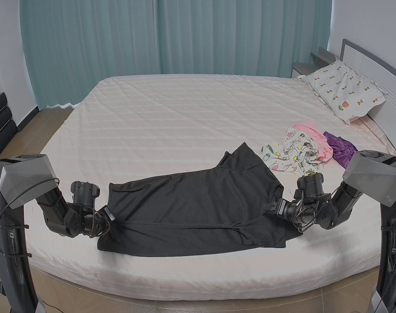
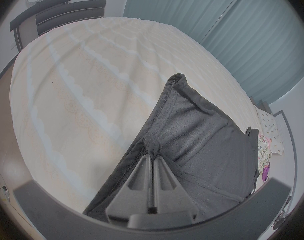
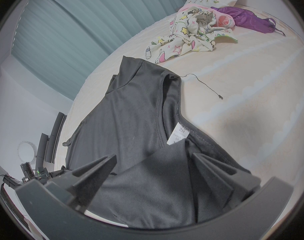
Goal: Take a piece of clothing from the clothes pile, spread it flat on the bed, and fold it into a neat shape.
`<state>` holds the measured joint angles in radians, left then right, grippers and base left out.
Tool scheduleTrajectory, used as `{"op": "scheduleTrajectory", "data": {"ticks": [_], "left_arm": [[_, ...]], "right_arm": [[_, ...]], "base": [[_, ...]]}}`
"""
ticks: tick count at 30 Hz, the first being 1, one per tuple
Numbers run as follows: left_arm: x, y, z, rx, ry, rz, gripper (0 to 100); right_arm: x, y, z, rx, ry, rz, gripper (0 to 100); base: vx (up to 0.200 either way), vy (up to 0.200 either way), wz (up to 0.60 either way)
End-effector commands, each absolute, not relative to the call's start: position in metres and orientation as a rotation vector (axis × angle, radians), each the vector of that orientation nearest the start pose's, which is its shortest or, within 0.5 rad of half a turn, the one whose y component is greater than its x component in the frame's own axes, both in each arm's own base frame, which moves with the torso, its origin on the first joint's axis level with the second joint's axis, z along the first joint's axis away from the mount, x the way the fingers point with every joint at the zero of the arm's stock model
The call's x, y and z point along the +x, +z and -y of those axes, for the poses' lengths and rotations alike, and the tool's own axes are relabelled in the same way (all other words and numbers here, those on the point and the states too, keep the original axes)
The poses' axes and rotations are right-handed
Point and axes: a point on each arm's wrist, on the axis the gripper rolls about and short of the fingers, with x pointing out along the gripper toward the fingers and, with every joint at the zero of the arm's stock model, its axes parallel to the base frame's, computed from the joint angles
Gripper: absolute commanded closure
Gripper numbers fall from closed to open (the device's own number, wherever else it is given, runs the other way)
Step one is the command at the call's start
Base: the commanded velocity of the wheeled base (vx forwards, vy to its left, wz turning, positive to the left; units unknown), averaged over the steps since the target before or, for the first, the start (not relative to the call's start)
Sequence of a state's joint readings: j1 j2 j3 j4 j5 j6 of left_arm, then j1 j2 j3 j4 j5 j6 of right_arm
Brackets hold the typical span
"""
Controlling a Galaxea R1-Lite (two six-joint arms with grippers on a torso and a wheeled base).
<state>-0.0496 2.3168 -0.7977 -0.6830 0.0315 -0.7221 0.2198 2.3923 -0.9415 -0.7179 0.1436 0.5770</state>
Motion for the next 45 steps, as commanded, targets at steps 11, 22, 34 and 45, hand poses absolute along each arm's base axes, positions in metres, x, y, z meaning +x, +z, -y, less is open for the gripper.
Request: {"op": "scheduleTrajectory", "data": {"ticks": [11, 22, 34, 45], "left_arm": [[0.354, -0.027, 0.017, -0.642, 0.293, -0.809, 100], [0.354, -0.027, 0.016, -0.627, 0.32, -0.795, 100], [0.356, -0.028, 0.016, -0.627, 0.319, -0.792, 100], [0.362, -0.029, 0.016, -0.631, 0.317, -0.782, 0]], "right_arm": [[0.392, -0.031, -0.081, 0.542, 0.111, -0.764, 100], [0.401, -0.014, -0.073, 0.615, 0.109, -0.622, 100], [0.408, -0.019, -0.069, 0.623, 0.106, -0.597, 100], [0.41, -0.029, -0.07, 0.629, 0.116, -0.589, 0]], "base": [[0.0, 0.0, 0.0], [0.0, 0.0, 0.0], [0.0, 0.0, 0.0], [0.0, 0.0, 0.0]]}}
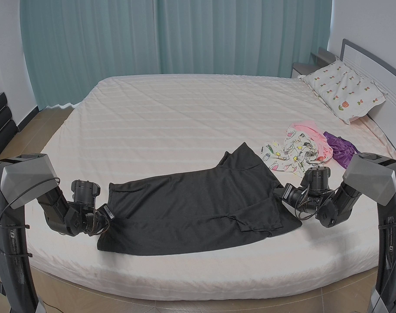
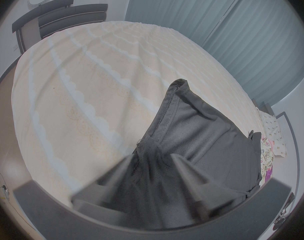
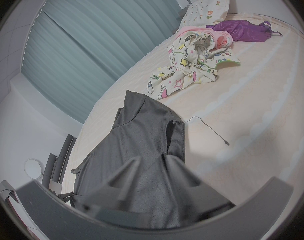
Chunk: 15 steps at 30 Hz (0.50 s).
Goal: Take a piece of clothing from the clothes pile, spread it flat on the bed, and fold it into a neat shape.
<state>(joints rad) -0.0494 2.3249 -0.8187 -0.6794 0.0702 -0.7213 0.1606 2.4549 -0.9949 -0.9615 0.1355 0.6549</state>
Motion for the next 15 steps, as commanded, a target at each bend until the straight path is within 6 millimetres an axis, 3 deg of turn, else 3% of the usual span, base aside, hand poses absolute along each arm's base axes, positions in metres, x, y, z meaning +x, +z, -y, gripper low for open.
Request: {"op": "scheduleTrajectory", "data": {"ticks": [1, 9, 15], "left_arm": [[0.362, -0.029, 0.016, -0.631, 0.317, -0.782, 0], [0.359, -0.017, 0.007, -0.655, 0.333, -0.753, 0], [0.332, -0.005, -0.001, -0.7, 0.285, -0.796, 0]], "right_arm": [[0.41, -0.028, -0.07, 0.631, 0.116, -0.587, 0], [0.392, -0.007, -0.07, 0.707, 0.097, -0.592, 0], [0.37, -0.003, -0.064, 0.717, 0.07, -0.637, 0]], "base": [[0.0, 0.0, 0.0], [0.0, 0.0, 0.0], [0.0, 0.0, 0.0]]}}
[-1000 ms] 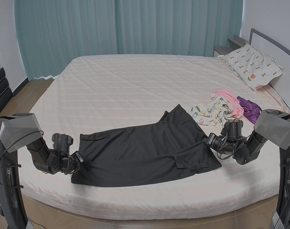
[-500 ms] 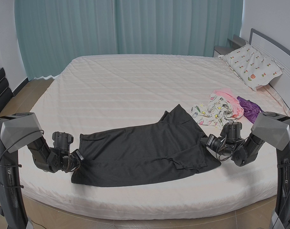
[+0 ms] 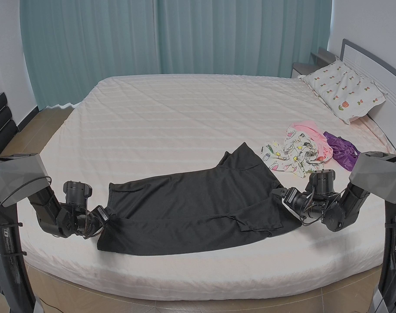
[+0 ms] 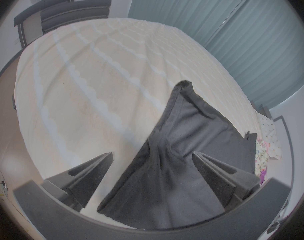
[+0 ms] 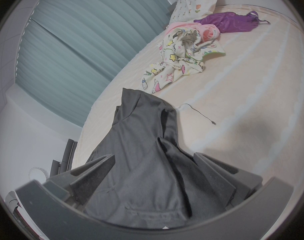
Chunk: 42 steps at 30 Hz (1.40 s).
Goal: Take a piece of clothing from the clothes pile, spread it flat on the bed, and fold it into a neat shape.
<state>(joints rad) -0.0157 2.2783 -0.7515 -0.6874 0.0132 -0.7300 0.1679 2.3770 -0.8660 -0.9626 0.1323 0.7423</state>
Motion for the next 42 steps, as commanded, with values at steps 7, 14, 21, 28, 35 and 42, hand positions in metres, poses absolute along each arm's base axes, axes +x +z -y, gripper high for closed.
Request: {"op": "scheduleTrajectory", "data": {"ticks": [7, 14, 21, 28, 35, 42], "left_arm": [[0.294, -0.015, -0.017, -0.693, 0.081, -0.869, 0], [0.274, -0.03, -0.016, -0.537, -0.063, -0.853, 0], [0.276, -0.046, -0.01, -0.491, -0.048, -0.829, 0], [0.276, -0.053, -0.006, -0.451, -0.067, -0.845, 0], [0.266, -0.055, -0.009, -0.411, 0.035, -0.869, 100], [0.253, -0.055, -0.008, -0.399, 0.046, -0.903, 100]], "right_arm": [[0.347, -0.011, -0.076, 0.717, 0.065, -0.716, 0], [0.341, -0.012, -0.078, 0.765, 0.047, -0.737, 0], [0.339, -0.014, -0.076, 0.77, 0.053, -0.721, 0], [0.338, -0.013, -0.079, 0.769, 0.068, -0.721, 0], [0.339, -0.015, -0.077, 0.77, 0.061, -0.723, 0], [0.338, -0.016, -0.076, 0.769, 0.057, -0.728, 0]], "base": [[0.0, 0.0, 0.0], [0.0, 0.0, 0.0], [0.0, 0.0, 0.0], [0.0, 0.0, 0.0], [0.0, 0.0, 0.0], [0.0, 0.0, 0.0]]}}
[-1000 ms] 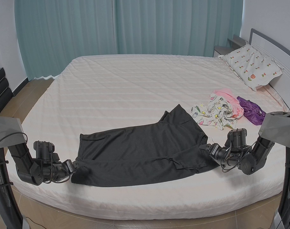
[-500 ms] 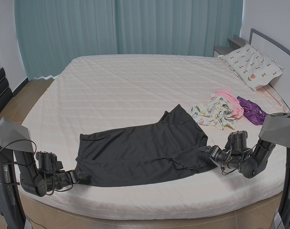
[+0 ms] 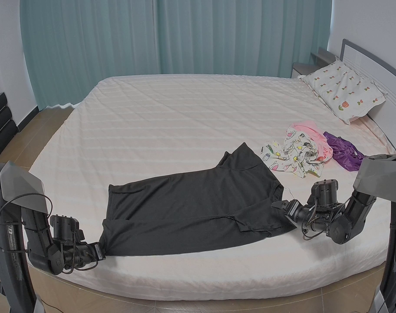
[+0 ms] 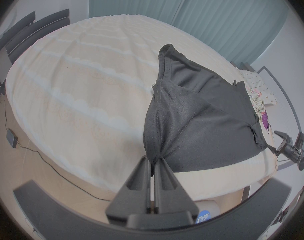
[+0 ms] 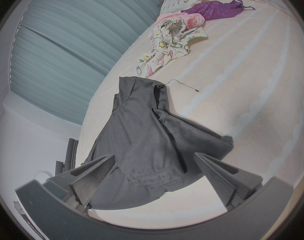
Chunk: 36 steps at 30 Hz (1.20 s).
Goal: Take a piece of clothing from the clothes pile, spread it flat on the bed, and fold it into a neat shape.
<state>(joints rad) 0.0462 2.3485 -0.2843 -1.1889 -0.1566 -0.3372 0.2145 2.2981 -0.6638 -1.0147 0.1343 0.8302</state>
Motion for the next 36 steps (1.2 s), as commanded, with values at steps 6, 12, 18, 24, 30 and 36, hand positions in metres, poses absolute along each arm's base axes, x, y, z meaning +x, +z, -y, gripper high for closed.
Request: {"op": "scheduleTrajectory", "data": {"ticks": [6, 12, 18, 24, 30, 36], "left_arm": [[0.253, -0.057, -0.009, -0.384, 0.045, -0.906, 100], [0.253, -0.057, -0.009, -0.381, 0.047, -0.907, 100], [0.254, -0.057, -0.01, -0.383, 0.059, -0.901, 0], [0.258, -0.055, -0.015, -0.424, 0.08, -0.878, 0], [0.261, -0.054, -0.016, -0.475, 0.101, -0.864, 0], [0.261, -0.055, -0.015, -0.473, 0.1, -0.868, 0]], "right_arm": [[0.339, -0.019, -0.075, 0.766, 0.051, -0.735, 0], [0.339, -0.019, -0.073, 0.769, 0.045, -0.731, 0], [0.337, -0.018, -0.069, 0.768, 0.032, -0.736, 0], [0.332, -0.015, -0.049, 0.753, -0.014, -0.727, 0], [0.324, -0.021, -0.042, 0.739, -0.044, -0.757, 0], [0.319, -0.018, -0.034, 0.744, -0.072, -0.753, 0]], "base": [[0.0, 0.0, 0.0], [0.0, 0.0, 0.0], [0.0, 0.0, 0.0], [0.0, 0.0, 0.0], [0.0, 0.0, 0.0], [0.0, 0.0, 0.0]]}}
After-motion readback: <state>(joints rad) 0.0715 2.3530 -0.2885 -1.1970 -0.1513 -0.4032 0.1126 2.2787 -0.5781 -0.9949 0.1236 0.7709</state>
